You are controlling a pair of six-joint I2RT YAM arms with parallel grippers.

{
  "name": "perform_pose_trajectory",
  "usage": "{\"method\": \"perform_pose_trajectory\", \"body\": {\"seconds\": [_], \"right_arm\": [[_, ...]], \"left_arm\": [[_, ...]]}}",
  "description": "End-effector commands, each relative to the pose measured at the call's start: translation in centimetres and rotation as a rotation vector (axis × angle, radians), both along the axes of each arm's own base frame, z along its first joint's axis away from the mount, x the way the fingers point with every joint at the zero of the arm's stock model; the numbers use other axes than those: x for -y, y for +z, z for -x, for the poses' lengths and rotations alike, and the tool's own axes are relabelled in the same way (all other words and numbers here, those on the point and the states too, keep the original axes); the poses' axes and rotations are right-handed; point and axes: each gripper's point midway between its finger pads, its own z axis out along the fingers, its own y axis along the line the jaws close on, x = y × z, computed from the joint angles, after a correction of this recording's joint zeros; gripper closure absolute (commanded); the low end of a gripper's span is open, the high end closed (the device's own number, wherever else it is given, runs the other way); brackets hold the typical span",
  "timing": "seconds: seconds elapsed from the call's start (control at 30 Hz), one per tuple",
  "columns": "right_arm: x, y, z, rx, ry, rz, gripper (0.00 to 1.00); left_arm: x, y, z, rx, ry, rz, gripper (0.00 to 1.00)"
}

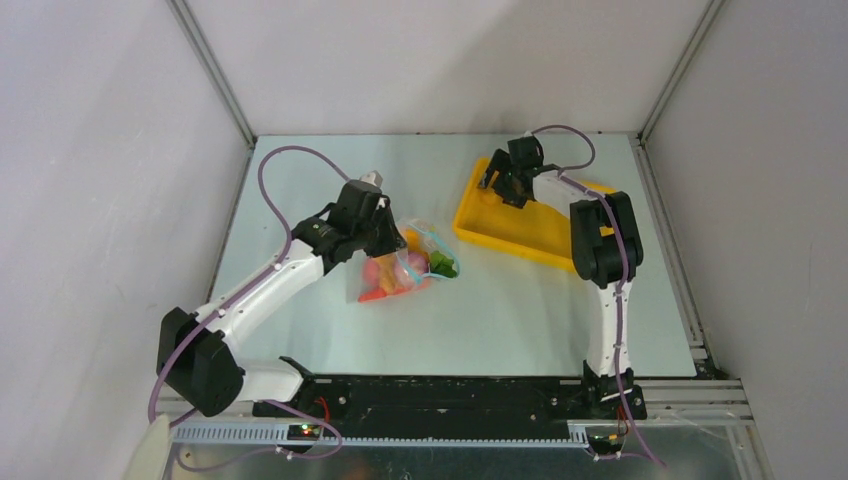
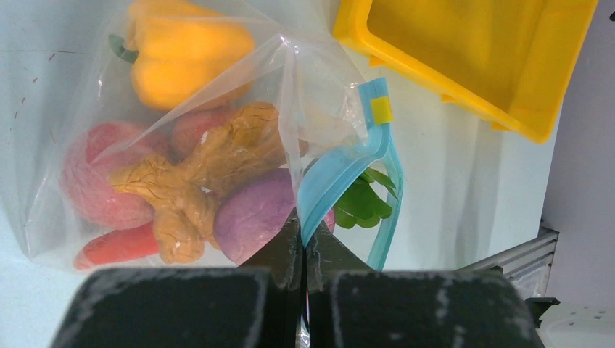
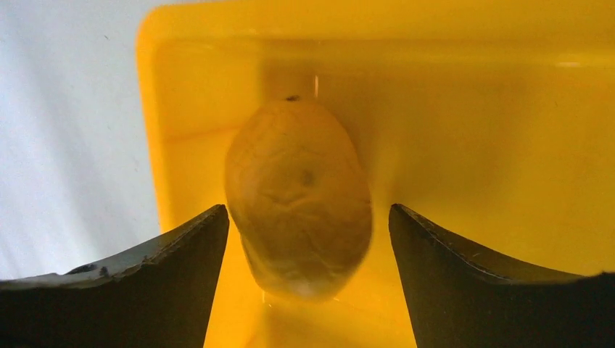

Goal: Place the food in the zip-top bag and seal the zipper
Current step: Pick up the fake vegetable from the bin.

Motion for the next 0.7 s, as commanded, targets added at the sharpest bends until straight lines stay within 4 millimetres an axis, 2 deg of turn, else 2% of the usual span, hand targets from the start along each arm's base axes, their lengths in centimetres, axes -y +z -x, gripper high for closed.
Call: {"method": "perform_pose_trajectory", "body": {"seconds": [0.0, 0.17, 0.37, 0.5, 0.57, 0.63, 0.67], "right_arm": [[-0.3, 0.9, -1.9, 0.036, -0.021, -0.019, 0.15], [-0.1, 0.1, -2.3, 0.026, -0.031, -0.007, 0.17], [0.0, 0.0, -2.3, 0.028, -0.039, -0.002, 0.28], [0.3, 0.8, -2.1, 0.051, -0.040, 0.001, 0.46], [0.5, 1.7, -1.7, 0.074, -0.040, -0.001, 0.60], [0.9, 4.5, -1.2, 0.131, -0.036, 0.006, 0.69], [1.3, 4.3, -0.6, 0.130, -0.039, 0.016, 0.71]], "left_arm": [[0.1, 1.9, -0.8, 0.048, -0.007, 0.018, 1.00], [0.1, 1.8, -0.6, 0.047, -0.008, 0.024, 1.00], [0.2, 1.9, -0.6, 0.049, -0.008, 0.026, 1.00], [0.2, 1.8, -0.4, 0.036, -0.014, 0.024, 1.00], [0.2, 1.9, -0.3, 0.033, -0.017, 0.026, 1.00], [0.2, 2.0, -0.2, 0.034, -0.018, 0.031, 1.00], [0.3, 2.1, -0.2, 0.035, -0.019, 0.035, 1.00]]}}
